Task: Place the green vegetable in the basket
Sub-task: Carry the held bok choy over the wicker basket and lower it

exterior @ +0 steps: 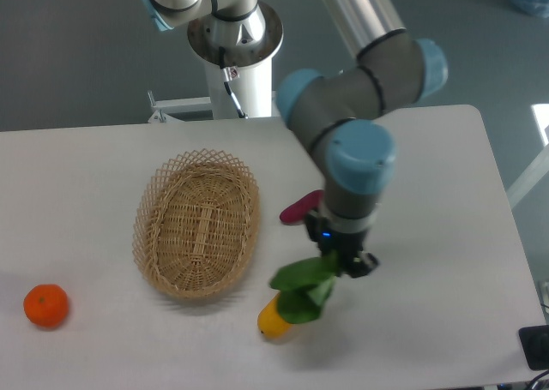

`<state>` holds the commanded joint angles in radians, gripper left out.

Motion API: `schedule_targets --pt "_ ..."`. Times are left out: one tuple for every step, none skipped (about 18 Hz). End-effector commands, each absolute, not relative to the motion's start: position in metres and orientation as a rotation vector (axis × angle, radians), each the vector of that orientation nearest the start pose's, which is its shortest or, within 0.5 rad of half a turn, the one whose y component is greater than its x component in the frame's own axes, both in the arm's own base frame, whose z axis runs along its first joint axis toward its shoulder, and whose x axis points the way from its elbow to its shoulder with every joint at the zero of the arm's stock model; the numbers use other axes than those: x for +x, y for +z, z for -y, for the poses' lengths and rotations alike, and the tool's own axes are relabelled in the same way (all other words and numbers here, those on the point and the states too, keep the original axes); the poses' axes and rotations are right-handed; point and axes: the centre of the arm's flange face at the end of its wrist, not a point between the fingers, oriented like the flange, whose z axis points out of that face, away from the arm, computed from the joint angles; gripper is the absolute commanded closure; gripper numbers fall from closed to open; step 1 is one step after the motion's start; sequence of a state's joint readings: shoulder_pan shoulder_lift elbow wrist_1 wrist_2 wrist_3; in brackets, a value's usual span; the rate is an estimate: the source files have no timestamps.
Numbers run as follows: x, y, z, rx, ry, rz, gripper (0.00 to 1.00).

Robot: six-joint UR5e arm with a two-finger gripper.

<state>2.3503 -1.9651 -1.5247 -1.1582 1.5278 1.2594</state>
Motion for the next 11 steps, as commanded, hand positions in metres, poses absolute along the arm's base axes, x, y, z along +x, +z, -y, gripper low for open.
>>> schedule_targets --pt "-0.336 0.330 -0.555 -2.975 0.048 -0.762 0.56" --pt "-0.321 0.330 -0.560 -2.968 0.045 -0.789 0.56" --pt "-0.305 0.326 -0.564 -2.969 0.031 -0.811 0.55" --pt "-0.293 0.321 -0.565 -2.972 0.020 -0.826 0.55" --pt "-0.282 0.320 -0.567 -2.968 0.018 -0.845 0.55" --pt "-0.273 0.313 -0.564 -2.974 0.000 -0.853 0.55" --pt "-0.265 0.307 -0.559 -2.974 -0.004 -0.861 0.55" --pt "-0.259 0.301 -0.552 -2.975 -0.008 -0.863 0.55" --pt "-0.254 0.297 -0.547 -2.968 0.006 -0.864 0.55" --pt "-0.249 0.294 -0.541 -2.967 0.019 -0.866 0.55" --pt "-0.241 0.293 -0.536 -2.965 0.019 -0.873 0.55"
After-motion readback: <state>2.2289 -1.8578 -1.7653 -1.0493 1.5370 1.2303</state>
